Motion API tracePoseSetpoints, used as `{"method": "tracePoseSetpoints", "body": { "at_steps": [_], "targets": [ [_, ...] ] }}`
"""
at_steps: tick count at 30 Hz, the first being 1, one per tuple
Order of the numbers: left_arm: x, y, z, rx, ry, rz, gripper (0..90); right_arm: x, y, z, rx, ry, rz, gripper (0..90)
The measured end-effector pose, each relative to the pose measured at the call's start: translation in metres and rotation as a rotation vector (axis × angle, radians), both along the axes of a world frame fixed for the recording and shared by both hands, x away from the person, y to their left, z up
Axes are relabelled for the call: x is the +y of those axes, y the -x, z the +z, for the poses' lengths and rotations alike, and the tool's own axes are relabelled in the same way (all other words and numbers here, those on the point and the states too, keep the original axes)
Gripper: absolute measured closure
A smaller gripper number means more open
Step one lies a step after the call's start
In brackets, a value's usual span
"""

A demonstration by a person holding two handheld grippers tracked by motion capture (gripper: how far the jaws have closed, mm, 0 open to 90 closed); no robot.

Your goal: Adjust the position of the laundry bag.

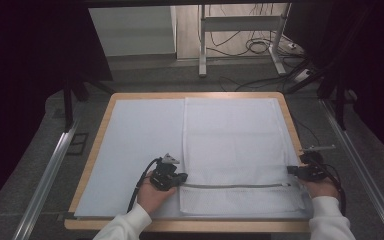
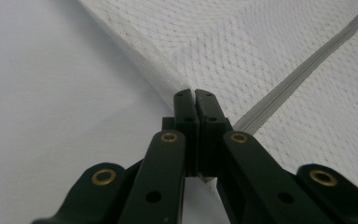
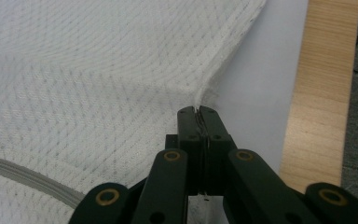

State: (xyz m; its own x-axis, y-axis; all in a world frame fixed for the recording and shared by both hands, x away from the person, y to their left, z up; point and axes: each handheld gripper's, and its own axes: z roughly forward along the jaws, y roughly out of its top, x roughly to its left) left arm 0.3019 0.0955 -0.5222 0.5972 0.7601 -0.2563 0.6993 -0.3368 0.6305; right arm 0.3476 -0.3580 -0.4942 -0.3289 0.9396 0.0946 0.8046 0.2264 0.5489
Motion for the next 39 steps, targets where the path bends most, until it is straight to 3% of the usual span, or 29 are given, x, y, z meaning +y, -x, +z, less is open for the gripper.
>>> {"method": "tracePoseSetpoints", "body": {
  "at_steps": [17,39],
  "targets": [
    [0.031,0.002,0.003,0.001,0.016,0.031,89.6,0.023,0.0,-0.002,-0.02,-0.035,0.047,87.4],
    [0.065,0.007,0.003,0.007,0.03,0.083,89.5,0.052,0.001,-0.004,-0.031,-0.033,0.096,87.4]
  ]
}}
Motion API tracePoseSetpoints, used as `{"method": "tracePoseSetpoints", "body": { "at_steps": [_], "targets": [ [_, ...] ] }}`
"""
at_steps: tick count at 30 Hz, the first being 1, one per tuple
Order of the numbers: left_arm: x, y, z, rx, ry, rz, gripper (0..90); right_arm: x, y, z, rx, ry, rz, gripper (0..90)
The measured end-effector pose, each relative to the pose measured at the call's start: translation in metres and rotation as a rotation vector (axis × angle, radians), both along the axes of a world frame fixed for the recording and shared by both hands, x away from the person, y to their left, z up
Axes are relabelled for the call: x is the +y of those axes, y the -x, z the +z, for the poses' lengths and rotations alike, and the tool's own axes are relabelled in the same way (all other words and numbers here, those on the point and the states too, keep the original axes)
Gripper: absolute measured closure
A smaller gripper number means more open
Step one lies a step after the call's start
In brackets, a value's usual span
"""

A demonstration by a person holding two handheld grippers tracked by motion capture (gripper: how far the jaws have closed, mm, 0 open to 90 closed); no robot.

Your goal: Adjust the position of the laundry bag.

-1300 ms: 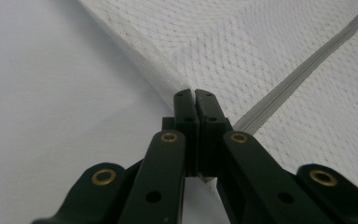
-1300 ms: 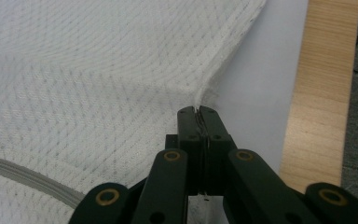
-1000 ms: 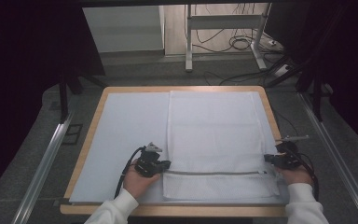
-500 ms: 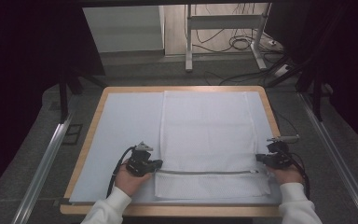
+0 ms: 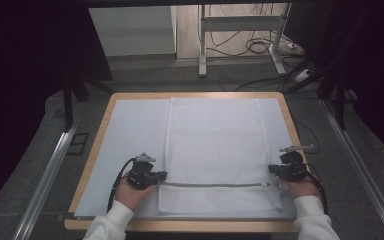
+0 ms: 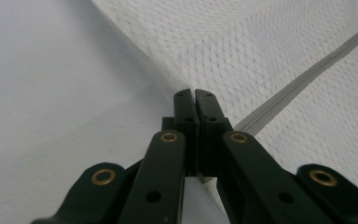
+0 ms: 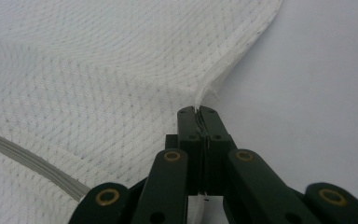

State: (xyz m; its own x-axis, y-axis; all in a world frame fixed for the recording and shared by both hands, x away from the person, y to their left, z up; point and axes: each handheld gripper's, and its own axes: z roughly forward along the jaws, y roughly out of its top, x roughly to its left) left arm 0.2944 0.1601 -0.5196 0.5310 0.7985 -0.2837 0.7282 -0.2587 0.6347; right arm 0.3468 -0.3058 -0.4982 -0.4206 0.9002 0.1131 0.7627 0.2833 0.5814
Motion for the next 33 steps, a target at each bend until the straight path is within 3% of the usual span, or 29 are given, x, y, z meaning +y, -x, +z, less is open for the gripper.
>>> {"method": "tracePoseSetpoints", "body": {
  "at_steps": [33],
  "targets": [
    [0.03,0.002,-0.003,0.014,0.001,0.049,89.6,0.03,-0.002,0.0,-0.019,-0.006,0.053,87.4]
  ]
}}
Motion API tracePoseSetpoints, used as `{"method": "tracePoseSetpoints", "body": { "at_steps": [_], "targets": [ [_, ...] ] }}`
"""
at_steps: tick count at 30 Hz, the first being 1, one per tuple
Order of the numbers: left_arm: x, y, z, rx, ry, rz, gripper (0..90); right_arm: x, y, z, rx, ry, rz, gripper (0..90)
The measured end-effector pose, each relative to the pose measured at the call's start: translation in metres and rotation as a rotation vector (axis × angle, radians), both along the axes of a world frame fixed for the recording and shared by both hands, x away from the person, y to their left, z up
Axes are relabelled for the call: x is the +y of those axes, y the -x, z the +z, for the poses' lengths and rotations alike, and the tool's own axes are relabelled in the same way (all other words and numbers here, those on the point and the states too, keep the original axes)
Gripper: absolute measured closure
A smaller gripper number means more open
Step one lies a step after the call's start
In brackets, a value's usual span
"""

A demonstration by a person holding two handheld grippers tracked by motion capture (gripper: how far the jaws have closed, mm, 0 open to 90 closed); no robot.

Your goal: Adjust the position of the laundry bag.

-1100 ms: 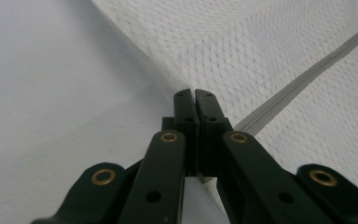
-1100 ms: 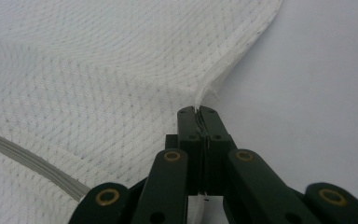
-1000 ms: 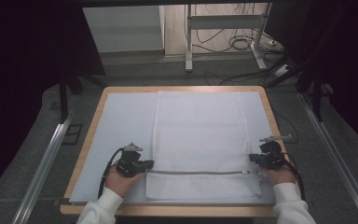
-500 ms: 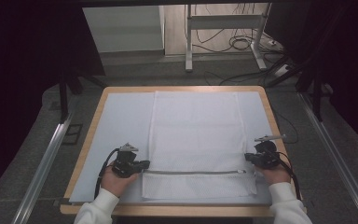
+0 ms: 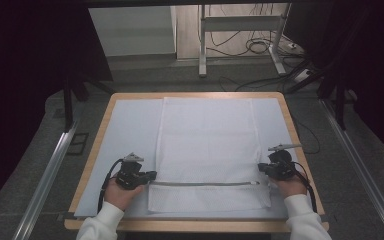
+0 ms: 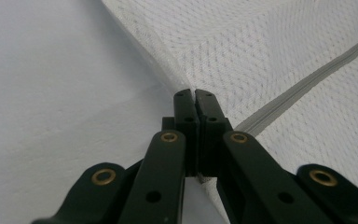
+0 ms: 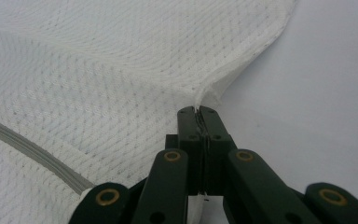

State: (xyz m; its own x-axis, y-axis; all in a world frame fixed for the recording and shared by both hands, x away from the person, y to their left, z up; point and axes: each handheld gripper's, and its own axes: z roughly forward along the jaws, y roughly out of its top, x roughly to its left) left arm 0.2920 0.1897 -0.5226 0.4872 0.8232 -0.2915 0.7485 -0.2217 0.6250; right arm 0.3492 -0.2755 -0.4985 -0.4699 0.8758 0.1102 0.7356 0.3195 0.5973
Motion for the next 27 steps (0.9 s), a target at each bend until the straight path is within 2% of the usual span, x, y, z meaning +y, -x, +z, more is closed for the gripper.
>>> {"method": "tracePoseSetpoints", "body": {
  "at_steps": [13,27],
  "targets": [
    [0.015,0.003,0.0,0.0,0.01,0.031,89.7,0.013,0.001,0.0,-0.005,0.006,0.032,87.4],
    [0.029,0.005,-0.002,0.011,0.013,0.043,89.6,0.023,0.003,-0.002,0.005,0.003,0.064,87.4]
  ]
}}
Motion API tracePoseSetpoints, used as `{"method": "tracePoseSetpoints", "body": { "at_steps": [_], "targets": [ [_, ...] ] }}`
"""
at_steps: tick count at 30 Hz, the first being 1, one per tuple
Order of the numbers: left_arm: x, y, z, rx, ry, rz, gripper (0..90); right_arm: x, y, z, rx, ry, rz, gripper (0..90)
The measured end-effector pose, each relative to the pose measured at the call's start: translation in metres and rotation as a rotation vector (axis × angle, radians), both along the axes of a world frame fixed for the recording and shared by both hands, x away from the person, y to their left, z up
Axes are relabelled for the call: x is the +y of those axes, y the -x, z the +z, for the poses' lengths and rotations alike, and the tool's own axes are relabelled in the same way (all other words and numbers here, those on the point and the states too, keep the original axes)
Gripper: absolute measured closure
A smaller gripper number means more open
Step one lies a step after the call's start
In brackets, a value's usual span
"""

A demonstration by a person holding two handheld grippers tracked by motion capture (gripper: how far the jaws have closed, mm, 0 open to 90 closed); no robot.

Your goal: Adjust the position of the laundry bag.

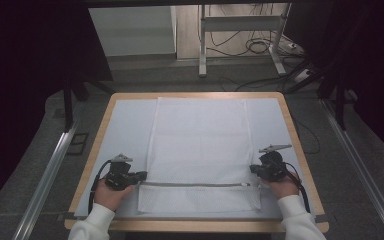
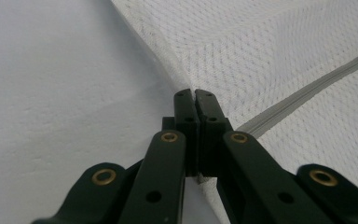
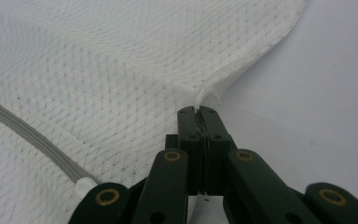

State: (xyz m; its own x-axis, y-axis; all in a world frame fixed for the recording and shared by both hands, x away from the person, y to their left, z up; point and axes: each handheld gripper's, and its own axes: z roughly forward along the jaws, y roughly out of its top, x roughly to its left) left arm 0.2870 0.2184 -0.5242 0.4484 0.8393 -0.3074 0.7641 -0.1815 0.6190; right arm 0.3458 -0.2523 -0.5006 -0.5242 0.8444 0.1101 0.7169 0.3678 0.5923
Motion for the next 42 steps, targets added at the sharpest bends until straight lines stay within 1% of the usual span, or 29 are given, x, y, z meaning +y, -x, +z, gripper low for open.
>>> {"method": "tracePoseSetpoints", "body": {
  "at_steps": [8,11,15,21,33,35,42],
  "targets": [
    [0.006,0.001,-0.001,0.006,0.005,0.011,89.6,0.004,0.001,-0.002,0.004,-0.001,0.016,87.4],
    [0.011,0.002,-0.002,0.01,0.004,0.017,89.6,0.007,0.001,-0.002,0.002,-0.008,0.02,87.4],
    [0.016,0.001,-0.004,0.016,0.003,0.029,89.6,0.013,0.001,-0.004,0.008,-0.002,0.037,87.4],
    [0.017,0.002,-0.003,0.013,-0.004,0.032,89.6,0.018,0.001,-0.005,0.002,0.003,0.042,87.4],
    [0.027,0.006,-0.005,0.022,0.003,0.045,89.5,0.026,-0.001,-0.007,0.003,0.001,0.058,87.4],
    [0.029,0.006,-0.005,0.027,0.006,0.048,89.4,0.027,-0.001,-0.008,0.001,0.0,0.068,87.4],
    [0.035,0.009,-0.005,0.024,0.008,0.061,89.1,0.032,-0.001,-0.009,0.004,0.005,0.084,87.3]
  ]
}}
